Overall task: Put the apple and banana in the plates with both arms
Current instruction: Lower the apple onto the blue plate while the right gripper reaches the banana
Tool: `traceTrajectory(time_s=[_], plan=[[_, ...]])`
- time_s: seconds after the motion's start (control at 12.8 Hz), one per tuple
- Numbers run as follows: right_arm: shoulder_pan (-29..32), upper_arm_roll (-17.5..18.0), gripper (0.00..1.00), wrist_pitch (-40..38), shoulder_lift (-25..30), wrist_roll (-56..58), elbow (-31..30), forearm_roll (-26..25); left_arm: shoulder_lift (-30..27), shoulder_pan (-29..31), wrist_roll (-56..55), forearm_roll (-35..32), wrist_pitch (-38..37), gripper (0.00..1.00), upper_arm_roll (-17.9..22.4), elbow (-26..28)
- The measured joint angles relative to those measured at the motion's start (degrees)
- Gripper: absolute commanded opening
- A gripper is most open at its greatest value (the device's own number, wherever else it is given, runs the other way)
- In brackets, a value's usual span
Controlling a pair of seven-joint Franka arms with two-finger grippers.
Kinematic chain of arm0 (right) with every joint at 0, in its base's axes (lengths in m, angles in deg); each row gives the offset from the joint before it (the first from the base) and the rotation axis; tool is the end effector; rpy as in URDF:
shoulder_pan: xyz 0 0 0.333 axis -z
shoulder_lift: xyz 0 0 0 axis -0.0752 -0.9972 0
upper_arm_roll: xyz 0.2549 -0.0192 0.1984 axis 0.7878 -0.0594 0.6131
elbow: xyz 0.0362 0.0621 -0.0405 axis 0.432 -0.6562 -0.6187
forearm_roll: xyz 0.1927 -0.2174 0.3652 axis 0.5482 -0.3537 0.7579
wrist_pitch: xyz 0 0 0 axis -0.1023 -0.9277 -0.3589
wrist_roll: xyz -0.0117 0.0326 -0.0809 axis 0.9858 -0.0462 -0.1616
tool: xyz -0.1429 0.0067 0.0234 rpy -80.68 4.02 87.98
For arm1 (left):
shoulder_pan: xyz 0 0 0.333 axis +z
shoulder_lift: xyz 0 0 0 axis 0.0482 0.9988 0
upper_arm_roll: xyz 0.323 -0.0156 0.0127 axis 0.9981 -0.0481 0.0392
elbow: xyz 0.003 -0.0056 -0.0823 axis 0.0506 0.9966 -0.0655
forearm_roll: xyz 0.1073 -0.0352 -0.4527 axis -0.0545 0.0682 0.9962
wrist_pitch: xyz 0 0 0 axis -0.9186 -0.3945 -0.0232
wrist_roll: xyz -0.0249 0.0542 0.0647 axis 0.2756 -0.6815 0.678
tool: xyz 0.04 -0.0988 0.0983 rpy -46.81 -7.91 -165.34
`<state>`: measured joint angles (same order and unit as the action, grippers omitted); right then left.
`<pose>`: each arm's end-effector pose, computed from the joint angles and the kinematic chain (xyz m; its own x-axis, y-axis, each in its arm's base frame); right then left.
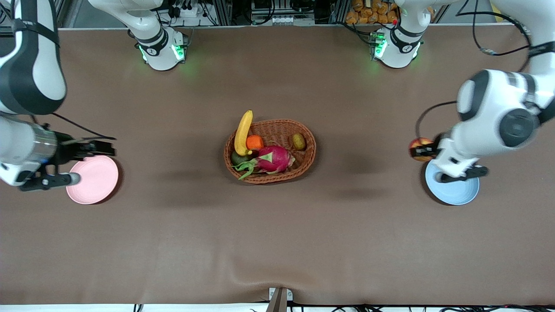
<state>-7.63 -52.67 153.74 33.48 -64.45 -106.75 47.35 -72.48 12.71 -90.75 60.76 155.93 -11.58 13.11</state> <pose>0.7016 0.0518 0.4392 0.9754 0.0411 -0.2167 0.0081 -0.9885 -0.1511 0.6607 -0.0497 0.3302 0.9676 0.1205 -0.2221 0.1160 -0.9927 -0.0331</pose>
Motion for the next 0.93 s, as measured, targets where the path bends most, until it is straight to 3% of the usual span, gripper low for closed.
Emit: traceTrajectory(time_s=[0.23,0.54,0.93], plan=[[-6.66,0.61,1.00,6.25,0.39,-11.99,-5.04,1.82,3.38,8.09,12.99,-0.13,5.68,0.00,0.10,1.33],[-14.30,2.09,1.00,19.57,1.19,-20.19,-16.21,3.61,11.93,17.10,28.99,0.76,16.09,0.00,-0.02,2.34],[-16.96,10.36,1.00,36.87,5.12,-29.64,-28.96,6.35,16.58,21.13,41.49,13.63,17.45,0.00,-0.17,1.62]])
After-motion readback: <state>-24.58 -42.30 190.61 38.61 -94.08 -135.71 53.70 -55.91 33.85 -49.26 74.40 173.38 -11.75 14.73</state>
